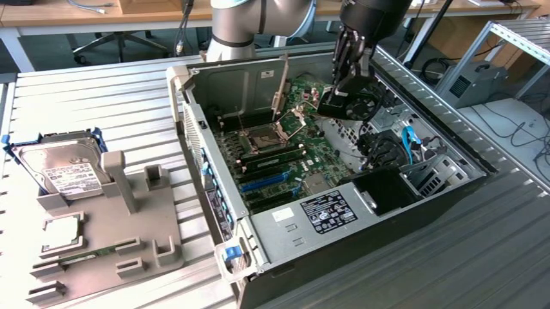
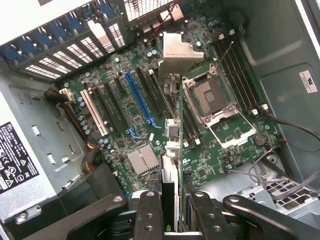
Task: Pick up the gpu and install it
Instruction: 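Insert the gpu into the slot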
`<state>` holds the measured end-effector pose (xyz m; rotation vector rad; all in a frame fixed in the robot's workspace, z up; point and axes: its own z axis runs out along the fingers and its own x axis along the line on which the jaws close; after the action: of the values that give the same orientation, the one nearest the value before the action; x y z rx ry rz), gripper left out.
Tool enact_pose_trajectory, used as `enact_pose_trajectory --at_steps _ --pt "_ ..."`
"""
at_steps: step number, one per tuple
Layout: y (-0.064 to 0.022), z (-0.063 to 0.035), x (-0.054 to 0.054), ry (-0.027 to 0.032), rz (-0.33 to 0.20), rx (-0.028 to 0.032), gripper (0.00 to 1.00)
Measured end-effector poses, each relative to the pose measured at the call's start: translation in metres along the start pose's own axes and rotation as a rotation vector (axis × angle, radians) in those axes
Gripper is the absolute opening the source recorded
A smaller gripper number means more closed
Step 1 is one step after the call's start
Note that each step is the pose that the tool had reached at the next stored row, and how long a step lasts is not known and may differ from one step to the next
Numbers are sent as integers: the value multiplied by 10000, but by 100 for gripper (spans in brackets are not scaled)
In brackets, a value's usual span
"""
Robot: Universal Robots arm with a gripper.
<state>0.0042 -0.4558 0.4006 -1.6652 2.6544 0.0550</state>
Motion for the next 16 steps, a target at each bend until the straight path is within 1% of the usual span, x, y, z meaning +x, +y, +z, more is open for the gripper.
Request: enact_pose_trajectory --at_steps 16 --pt "0 0 0 12 -514 -13 26"
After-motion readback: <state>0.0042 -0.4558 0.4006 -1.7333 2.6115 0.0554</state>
